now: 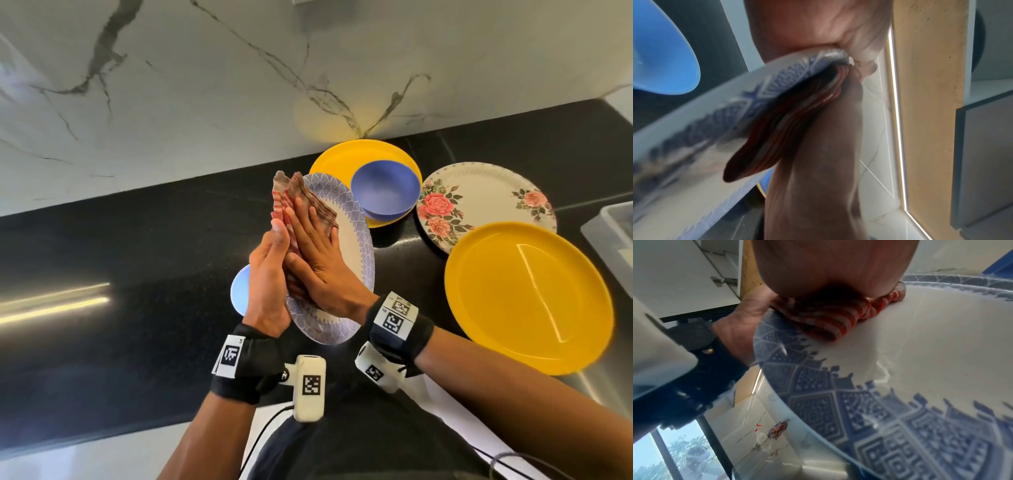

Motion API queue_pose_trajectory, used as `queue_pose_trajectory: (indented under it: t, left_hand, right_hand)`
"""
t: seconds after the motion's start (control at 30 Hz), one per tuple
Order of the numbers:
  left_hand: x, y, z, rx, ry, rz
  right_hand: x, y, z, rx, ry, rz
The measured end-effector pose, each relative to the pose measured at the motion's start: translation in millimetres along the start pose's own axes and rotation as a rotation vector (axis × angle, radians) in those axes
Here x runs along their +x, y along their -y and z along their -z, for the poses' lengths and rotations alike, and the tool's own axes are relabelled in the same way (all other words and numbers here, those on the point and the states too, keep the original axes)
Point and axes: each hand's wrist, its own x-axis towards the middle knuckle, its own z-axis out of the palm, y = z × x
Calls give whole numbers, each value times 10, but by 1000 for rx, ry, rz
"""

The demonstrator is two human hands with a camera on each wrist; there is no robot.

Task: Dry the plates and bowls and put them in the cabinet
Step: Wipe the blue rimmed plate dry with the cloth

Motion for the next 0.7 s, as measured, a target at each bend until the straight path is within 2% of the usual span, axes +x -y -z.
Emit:
queue_pose_trajectory:
  t: [0.1, 0.37, 0.47, 0.7]
  left_hand:
    - [4, -15, 15, 19, 18, -55]
    - [-41, 5, 71, 21, 76, -43]
    - [-78, -27, 84, 42, 98, -63]
    - [-175, -142, 28, 54, -33, -71]
  right_hand:
    - [83, -139, 11, -27, -69, -9]
    - [204, -623, 156, -21, -311, -146]
    - [153, -731, 176, -15, -384, -152]
    - [123, -932, 38, 14, -360, -238]
